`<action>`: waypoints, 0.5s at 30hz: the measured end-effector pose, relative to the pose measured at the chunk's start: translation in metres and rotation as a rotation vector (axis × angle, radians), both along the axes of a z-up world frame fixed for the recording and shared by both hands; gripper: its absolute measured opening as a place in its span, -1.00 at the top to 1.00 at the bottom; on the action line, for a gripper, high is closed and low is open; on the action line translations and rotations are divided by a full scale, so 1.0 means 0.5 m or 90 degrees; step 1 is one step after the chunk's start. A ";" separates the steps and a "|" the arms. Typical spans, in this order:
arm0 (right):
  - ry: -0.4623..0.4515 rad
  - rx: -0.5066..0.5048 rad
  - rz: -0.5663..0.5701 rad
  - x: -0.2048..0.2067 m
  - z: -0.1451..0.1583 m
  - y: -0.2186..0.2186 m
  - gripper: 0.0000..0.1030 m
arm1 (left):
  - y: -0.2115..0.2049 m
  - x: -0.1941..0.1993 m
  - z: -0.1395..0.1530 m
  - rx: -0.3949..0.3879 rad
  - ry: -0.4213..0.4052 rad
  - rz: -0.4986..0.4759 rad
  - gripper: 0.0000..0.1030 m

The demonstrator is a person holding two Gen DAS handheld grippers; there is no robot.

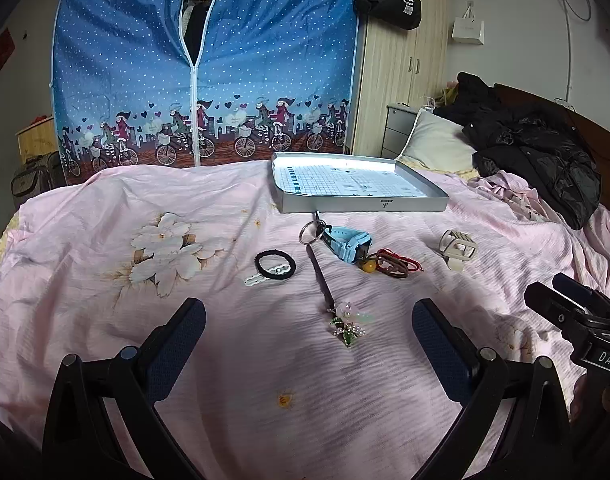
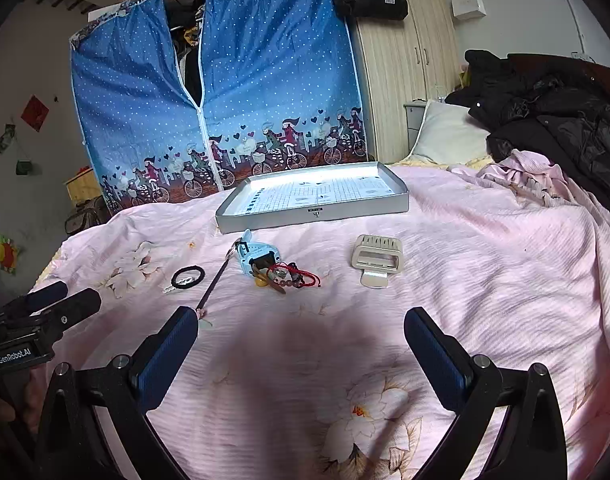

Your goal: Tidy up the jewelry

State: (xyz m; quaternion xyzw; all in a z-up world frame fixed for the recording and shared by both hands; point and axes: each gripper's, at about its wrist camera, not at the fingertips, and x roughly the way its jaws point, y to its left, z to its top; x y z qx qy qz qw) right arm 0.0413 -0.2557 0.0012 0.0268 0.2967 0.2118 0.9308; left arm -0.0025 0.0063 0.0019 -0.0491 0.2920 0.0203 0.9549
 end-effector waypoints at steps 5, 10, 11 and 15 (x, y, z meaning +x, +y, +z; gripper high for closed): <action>-0.001 0.002 0.000 0.001 0.004 0.000 -1.00 | 0.000 0.003 -0.002 0.002 0.000 -0.001 -0.96; -0.001 0.001 0.000 0.001 0.003 0.000 -1.00 | 0.000 0.003 -0.002 0.002 0.000 -0.001 -0.96; -0.001 0.002 0.000 0.001 0.004 0.000 -1.00 | 0.001 0.003 -0.002 0.002 0.000 -0.001 -0.96; -0.002 0.004 -0.002 0.000 0.004 -0.001 -1.00 | -0.001 0.003 -0.001 0.004 0.001 -0.001 -0.96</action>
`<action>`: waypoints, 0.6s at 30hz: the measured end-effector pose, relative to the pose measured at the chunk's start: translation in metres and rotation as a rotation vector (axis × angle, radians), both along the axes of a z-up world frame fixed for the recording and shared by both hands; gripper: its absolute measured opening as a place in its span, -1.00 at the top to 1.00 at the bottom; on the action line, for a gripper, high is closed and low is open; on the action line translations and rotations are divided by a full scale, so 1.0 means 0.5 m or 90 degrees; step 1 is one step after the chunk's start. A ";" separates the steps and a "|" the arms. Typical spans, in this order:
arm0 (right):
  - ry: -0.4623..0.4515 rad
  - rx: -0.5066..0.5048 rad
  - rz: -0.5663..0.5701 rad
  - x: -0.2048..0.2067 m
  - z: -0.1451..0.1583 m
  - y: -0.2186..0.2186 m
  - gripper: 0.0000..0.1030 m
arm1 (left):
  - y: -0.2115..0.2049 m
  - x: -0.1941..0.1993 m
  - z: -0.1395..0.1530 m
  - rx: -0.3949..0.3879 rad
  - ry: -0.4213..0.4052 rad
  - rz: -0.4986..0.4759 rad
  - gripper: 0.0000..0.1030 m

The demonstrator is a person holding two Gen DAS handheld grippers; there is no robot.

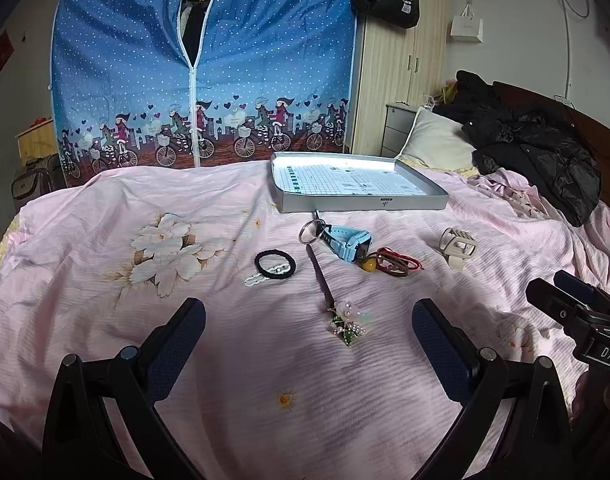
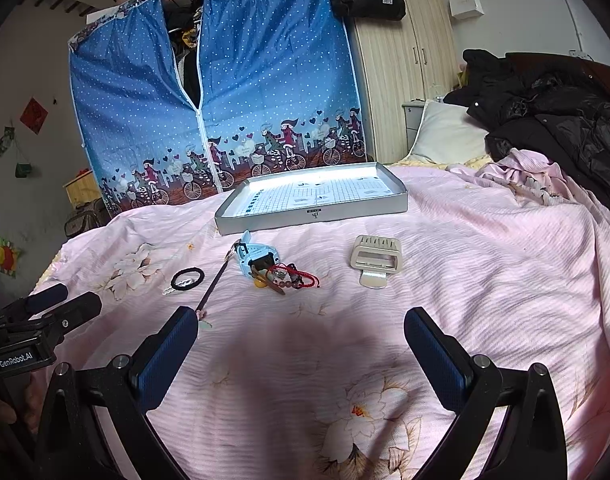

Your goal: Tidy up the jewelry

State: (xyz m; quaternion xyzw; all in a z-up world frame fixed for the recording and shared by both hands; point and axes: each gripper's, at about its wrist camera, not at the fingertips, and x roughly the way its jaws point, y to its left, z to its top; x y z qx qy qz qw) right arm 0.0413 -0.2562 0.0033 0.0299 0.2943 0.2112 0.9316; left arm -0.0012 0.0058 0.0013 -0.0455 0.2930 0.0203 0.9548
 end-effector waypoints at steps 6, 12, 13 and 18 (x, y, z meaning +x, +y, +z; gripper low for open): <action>-0.005 0.007 -0.004 -0.001 0.003 -0.004 -1.00 | -0.001 0.000 0.000 0.002 -0.002 0.000 -0.96; -0.006 0.009 -0.004 0.000 0.002 -0.006 -1.00 | -0.001 0.000 0.001 0.002 -0.001 0.000 -0.96; -0.006 0.009 -0.004 0.000 0.002 -0.006 -1.00 | -0.001 0.000 0.001 0.002 -0.001 0.000 -0.96; -0.006 0.009 -0.004 0.000 0.003 -0.007 -1.00 | -0.001 0.000 0.001 0.003 -0.001 0.000 -0.96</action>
